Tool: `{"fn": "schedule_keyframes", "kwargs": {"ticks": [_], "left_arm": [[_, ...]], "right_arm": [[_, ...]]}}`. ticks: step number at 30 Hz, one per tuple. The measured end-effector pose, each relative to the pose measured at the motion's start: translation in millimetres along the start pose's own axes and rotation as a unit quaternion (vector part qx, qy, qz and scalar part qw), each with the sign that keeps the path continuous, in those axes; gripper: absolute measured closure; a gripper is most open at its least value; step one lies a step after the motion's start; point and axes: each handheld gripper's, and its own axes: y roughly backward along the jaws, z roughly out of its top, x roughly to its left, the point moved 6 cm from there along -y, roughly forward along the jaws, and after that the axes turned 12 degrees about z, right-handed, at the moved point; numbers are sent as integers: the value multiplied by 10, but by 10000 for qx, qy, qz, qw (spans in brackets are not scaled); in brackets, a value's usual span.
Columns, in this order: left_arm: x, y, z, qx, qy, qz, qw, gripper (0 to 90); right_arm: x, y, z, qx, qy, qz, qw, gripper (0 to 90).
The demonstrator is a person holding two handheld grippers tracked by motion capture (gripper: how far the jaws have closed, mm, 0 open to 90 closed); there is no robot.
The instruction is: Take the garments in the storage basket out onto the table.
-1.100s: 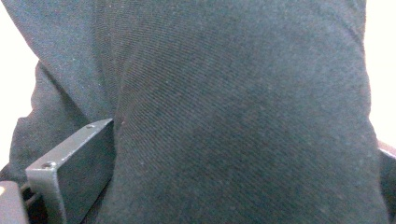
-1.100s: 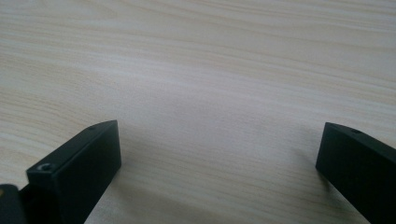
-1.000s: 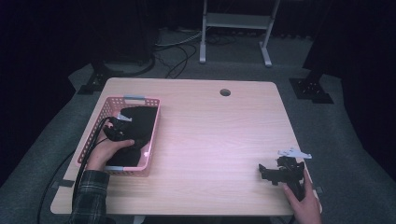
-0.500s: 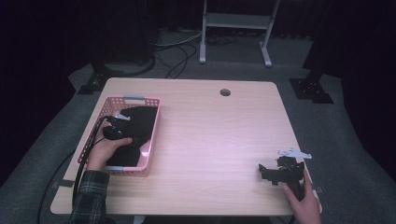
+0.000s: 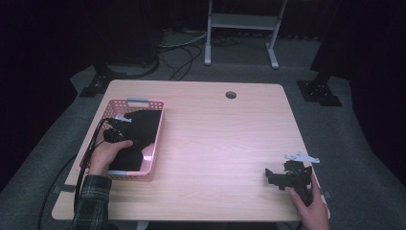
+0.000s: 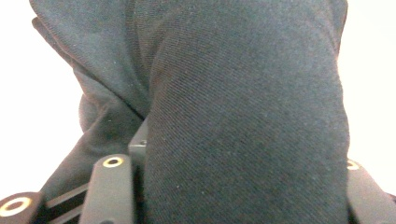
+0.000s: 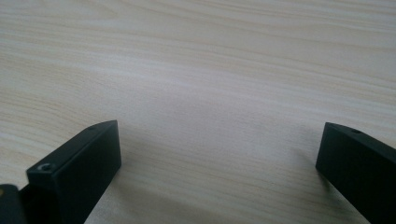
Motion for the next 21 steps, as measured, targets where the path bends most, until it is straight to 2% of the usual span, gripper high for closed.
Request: {"fn": "schedule_keyframes", "kwargs": {"ticks": [2, 11, 16, 21], "left_arm": [[-2, 3, 2, 7, 6, 0, 10000, 488], [0, 15, 7, 18, 55, -8, 10000, 483], [23, 46, 24, -66, 104, 59, 9999, 485], [41, 102, 51, -234, 315, -27, 9992, 482]], "right_arm": [[0, 0, 0, 0, 0, 0, 10000, 0], [0, 0, 0, 1, -1, 1, 10000, 0], [0, 0, 1, 0, 1, 0, 10000, 0], [0, 0, 0, 1, 0, 1, 10000, 0]]}}
